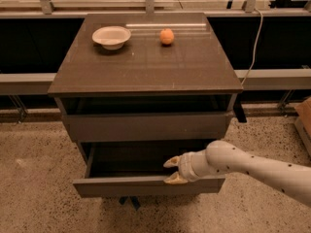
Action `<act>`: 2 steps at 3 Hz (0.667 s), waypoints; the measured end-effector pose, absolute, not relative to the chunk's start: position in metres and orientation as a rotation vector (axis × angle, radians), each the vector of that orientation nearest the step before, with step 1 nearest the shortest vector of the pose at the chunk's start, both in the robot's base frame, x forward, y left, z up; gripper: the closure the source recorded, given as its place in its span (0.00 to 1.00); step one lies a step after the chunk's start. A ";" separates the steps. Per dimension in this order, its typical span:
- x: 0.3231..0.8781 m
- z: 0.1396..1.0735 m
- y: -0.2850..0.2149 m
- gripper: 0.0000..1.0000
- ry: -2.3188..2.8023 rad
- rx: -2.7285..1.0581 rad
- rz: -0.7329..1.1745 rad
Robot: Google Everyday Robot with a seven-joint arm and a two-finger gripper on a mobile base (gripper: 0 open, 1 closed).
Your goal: Close middle drawer
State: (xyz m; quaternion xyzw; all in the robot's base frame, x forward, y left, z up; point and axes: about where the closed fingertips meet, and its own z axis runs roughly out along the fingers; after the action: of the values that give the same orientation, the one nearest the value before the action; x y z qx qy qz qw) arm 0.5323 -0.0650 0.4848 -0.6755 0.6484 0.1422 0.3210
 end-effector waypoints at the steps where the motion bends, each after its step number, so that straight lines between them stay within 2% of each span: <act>1: 0.496 0.486 -0.062 0.79 1.657 -1.613 0.565; 2: 0.453 0.457 -0.058 1.00 1.633 -1.402 0.755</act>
Offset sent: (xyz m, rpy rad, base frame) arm -0.1157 0.0023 -0.0404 0.6266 0.1792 -0.1314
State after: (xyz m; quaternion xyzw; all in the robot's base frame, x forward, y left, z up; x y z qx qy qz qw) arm 0.4528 -0.0584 0.4574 -0.5588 0.6506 0.3010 0.4171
